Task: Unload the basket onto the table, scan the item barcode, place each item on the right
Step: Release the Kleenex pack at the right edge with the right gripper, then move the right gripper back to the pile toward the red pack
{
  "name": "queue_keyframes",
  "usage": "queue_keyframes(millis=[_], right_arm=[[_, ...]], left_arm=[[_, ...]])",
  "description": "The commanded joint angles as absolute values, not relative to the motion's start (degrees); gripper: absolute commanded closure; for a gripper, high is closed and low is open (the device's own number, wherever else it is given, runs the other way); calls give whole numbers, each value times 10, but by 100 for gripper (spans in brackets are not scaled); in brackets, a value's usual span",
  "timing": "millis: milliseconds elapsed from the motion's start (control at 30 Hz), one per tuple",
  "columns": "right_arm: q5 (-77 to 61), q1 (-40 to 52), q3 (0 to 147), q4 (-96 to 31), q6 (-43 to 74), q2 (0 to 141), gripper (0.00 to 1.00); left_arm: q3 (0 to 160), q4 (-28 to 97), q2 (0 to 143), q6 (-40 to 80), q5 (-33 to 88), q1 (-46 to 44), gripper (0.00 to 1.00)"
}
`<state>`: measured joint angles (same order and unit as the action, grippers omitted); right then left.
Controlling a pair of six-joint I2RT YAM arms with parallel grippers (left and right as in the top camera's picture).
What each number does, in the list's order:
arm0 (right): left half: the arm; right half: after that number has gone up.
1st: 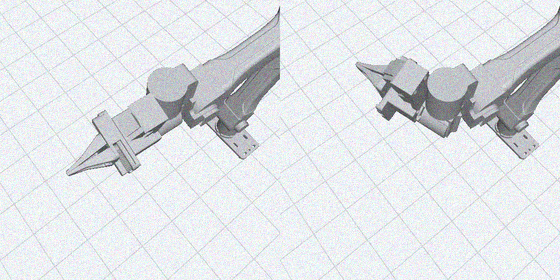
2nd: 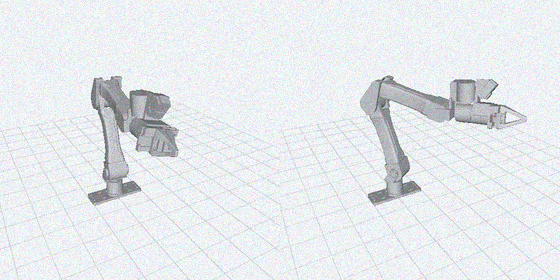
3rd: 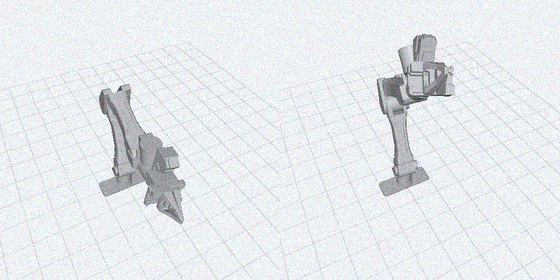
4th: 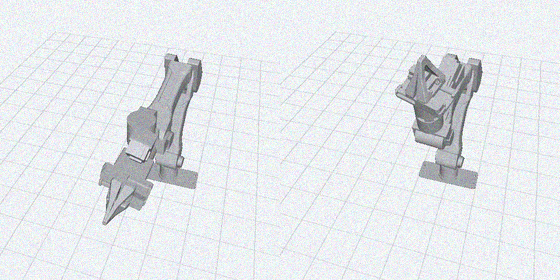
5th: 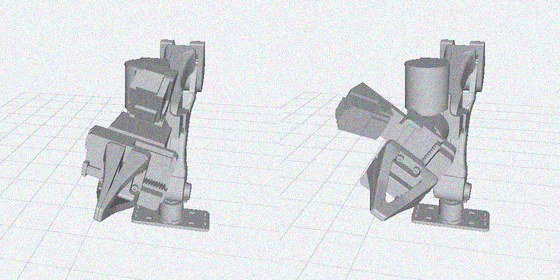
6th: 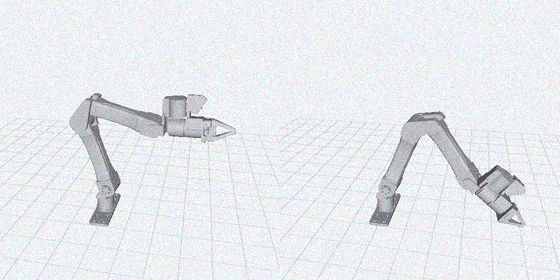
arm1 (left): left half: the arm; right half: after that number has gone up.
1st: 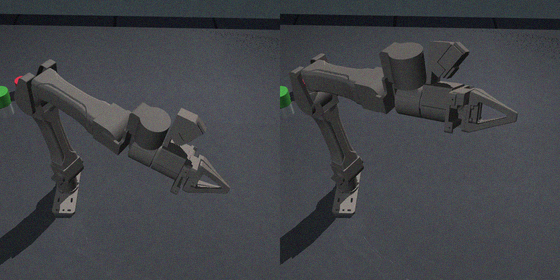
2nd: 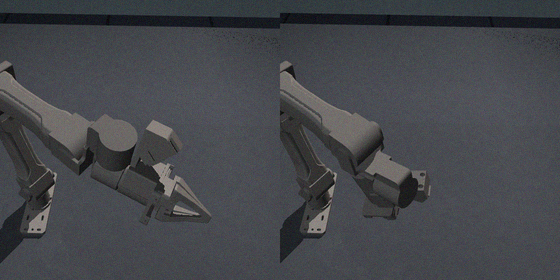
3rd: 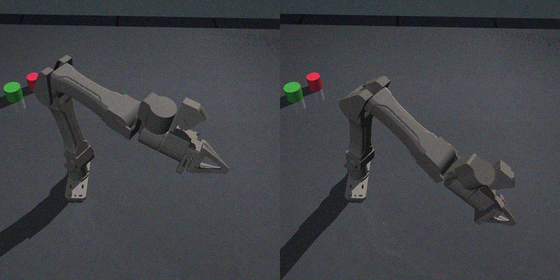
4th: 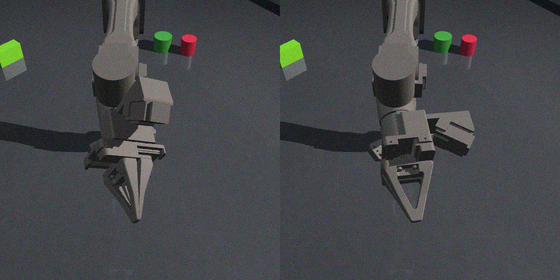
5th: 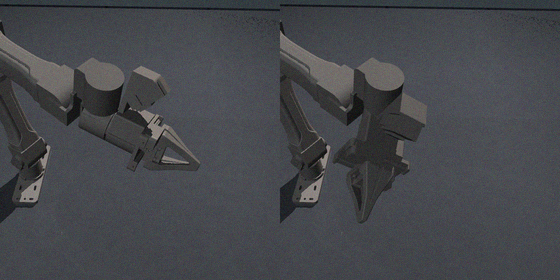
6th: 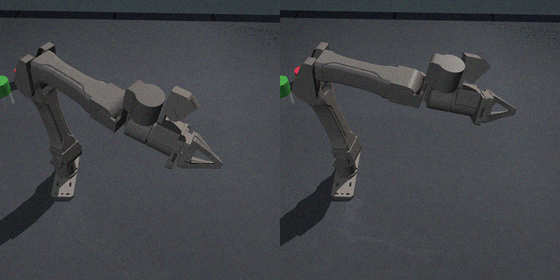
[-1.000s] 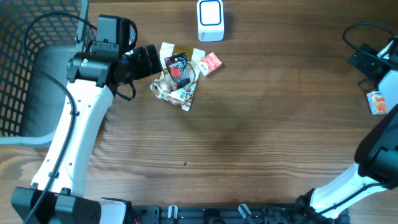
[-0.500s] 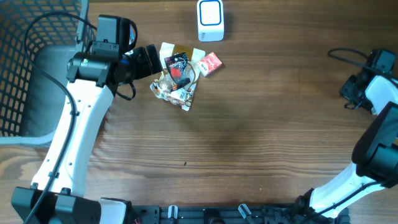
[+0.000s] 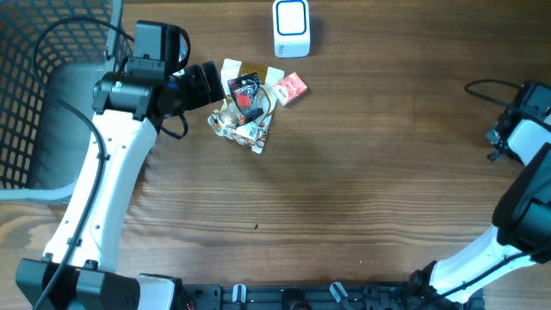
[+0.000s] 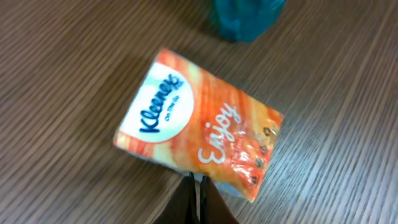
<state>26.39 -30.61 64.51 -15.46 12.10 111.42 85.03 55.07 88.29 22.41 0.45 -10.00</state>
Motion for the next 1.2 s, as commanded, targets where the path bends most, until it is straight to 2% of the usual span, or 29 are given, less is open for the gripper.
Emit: queue_keyframes(millis=[0,400,533,600,700,767,833,867,967,1000,1033,1067,1167], right_arm=[[251,-315,641,-147,121,1113,94],[266,-315,642,-120,118,1130,95],[261,-314,656,-135,79,1108,95],[183,-307,665,-142,79,1071,95],[-103,-279,665,-116,102,964,86],[-199,-253,665,-97,163,921,85],[-234,-218,665,-90,230,894,82],[-244,-180,665,-90,276,885,68],[-244,-98,665,-96,316,889,51],[-240,-67,665,-96,316,891,42],[-230,-22,665,-96,316,895,15],[-219,2,664,-97,316,898,0],[-159,99,663,-96,317,919,0]], left_arm=[[852,549,885,229,1,-99,0],[852,549,885,229,1,-99,0],[852,549,885,229,1,-99,0],[852,549,885,229,1,-99,0],[852,549,885,229,1,-99,0],[852,549,885,229,1,-99,0],[852,549,885,229,1,-99,0],[852,549,885,229,1,-99,0],[852,549,885,229,1,-99,0],[852,549,885,229,1,-99,0],[852,549,885,229,1,-99,0],[852,549,885,229,1,-99,0],[852,549,885,229,1,-99,0]])
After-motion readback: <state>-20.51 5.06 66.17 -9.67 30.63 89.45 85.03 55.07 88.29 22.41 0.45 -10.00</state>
